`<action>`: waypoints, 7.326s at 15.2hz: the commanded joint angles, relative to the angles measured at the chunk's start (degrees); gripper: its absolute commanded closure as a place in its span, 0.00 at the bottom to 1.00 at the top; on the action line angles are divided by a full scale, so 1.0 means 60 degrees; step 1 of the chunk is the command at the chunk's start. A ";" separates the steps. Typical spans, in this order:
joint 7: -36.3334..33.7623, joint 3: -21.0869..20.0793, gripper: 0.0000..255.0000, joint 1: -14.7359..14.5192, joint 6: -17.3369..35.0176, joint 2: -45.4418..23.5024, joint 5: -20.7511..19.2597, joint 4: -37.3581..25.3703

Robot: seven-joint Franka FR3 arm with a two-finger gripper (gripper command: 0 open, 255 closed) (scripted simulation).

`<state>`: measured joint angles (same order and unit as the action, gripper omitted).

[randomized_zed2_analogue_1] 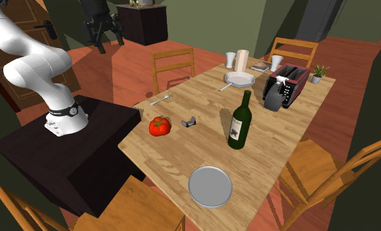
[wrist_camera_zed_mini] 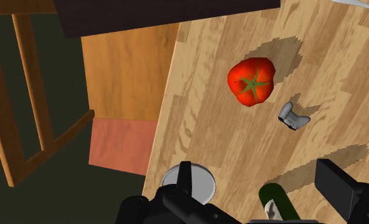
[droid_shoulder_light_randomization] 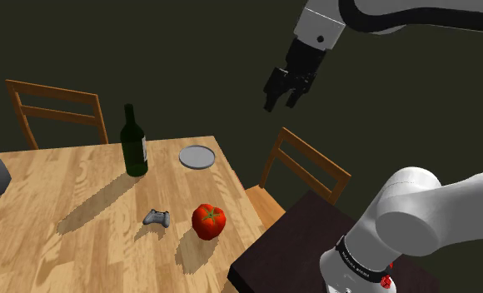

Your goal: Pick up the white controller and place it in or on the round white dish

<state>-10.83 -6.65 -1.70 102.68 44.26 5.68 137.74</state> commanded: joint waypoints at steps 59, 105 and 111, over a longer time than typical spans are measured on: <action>-0.7104 -0.0941 1.00 -0.2700 0.9660 -1.3835 -0.6702 -0.3427; -0.6315 -0.1179 1.00 -0.2278 0.8633 -1.3201 -0.6465 -0.3598; -0.5647 -0.1369 1.00 -0.1718 0.8442 -1.2875 -0.6186 -0.3523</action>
<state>-46.01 -14.93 -13.02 153.24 -32.65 -31.61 117.01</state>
